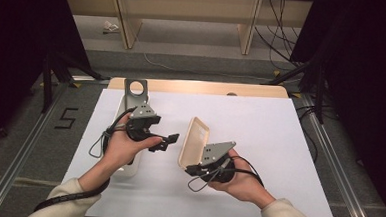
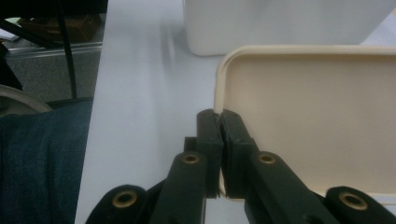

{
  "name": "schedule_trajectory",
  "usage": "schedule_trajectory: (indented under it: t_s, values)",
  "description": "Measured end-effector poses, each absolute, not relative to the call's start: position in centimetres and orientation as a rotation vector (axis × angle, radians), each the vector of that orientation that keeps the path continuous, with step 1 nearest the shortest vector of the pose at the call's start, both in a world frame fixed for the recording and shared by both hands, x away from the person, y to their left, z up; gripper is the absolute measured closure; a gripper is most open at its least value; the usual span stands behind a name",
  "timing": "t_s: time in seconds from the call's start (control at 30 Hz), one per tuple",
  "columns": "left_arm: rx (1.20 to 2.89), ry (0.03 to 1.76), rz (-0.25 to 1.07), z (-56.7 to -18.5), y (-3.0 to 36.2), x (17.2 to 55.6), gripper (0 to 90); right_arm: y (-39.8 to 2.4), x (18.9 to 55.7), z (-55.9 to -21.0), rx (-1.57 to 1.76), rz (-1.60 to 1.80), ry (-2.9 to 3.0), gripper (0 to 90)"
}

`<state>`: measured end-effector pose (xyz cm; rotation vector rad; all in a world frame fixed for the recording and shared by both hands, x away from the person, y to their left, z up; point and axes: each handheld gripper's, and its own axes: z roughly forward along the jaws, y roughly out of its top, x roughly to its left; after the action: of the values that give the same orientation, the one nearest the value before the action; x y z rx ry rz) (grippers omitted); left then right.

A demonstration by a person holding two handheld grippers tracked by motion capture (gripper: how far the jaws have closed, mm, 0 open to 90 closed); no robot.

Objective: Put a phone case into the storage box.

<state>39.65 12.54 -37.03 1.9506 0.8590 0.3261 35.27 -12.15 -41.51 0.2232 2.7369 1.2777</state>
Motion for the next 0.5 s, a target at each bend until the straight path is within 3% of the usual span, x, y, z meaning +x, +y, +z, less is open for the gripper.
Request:
schedule_trajectory:
  t_s: [0.5]
  values:
    - [2.006,0.891,0.272,-37.2,9.7,41.4,13.8,-11.8,35.0,-41.5,0.209,1.276,2.744,88.1]
